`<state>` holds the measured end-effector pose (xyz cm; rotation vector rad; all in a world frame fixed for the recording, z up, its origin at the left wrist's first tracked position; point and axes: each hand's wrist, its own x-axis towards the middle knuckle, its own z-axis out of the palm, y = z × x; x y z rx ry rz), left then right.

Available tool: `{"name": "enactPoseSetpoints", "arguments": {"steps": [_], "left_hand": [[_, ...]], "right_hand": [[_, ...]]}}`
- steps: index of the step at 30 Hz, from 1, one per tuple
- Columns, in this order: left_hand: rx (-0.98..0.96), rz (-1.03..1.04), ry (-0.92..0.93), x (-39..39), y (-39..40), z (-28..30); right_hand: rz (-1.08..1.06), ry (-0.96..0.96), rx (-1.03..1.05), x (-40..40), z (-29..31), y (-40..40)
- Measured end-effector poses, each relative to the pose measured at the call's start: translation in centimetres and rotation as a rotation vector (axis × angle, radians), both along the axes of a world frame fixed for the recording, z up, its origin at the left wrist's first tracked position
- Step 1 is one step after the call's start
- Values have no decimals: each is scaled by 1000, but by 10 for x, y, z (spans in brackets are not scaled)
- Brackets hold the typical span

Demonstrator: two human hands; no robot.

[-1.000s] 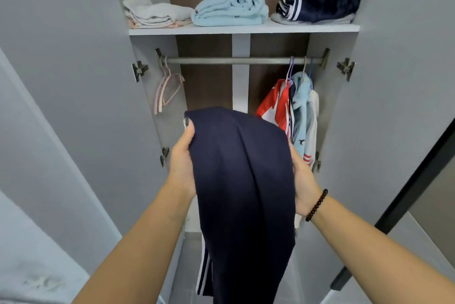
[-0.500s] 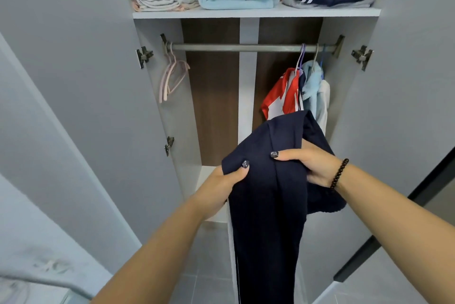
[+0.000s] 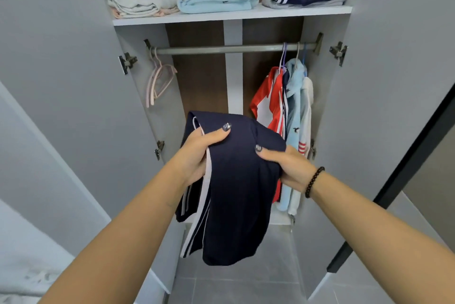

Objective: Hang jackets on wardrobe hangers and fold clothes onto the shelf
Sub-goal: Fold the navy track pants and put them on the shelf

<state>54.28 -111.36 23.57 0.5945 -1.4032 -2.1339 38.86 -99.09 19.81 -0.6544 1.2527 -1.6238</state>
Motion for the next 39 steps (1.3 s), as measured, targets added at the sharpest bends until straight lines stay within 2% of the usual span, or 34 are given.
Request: {"name": "enactPoseSetpoints", "arguments": {"steps": [2, 5, 7, 9, 13, 20, 26, 29, 31, 35, 39], "left_hand": [[-8, -51, -57, 8, 2, -12], [-33, -97, -203, 13, 8, -25], [-46, 19, -241, 11, 3, -25], [-40, 136, -253, 9, -7, -23], [-59, 244, -305, 0, -12, -23], [-257, 447, -297, -27, -4, -5], [-423, 686, -380, -20, -9, 12], [-402, 810, -395, 3, -17, 15], [-335, 837, -367, 19, -20, 17], [-257, 867, -315, 45, -14, 24], [-372, 1048, -342, 92, -11, 26]], "right_hand": [[-122, 46, -17, -4, 13, -15], [-60, 106, 14, -8, 26, -27], [57, 253, 86, -11, 28, -29], [65, 380, 131, -19, 30, -28], [-84, 430, 99, -44, 46, -21], [-239, 531, 57, -67, 58, -9], [-248, 547, -79, -61, 65, -11], [-315, 693, -122, -57, 68, -21], [-264, 803, -143, -48, 71, -31], [-97, 768, -224, -19, 72, -53], [-36, 561, -253, -2, 69, -68]]}}
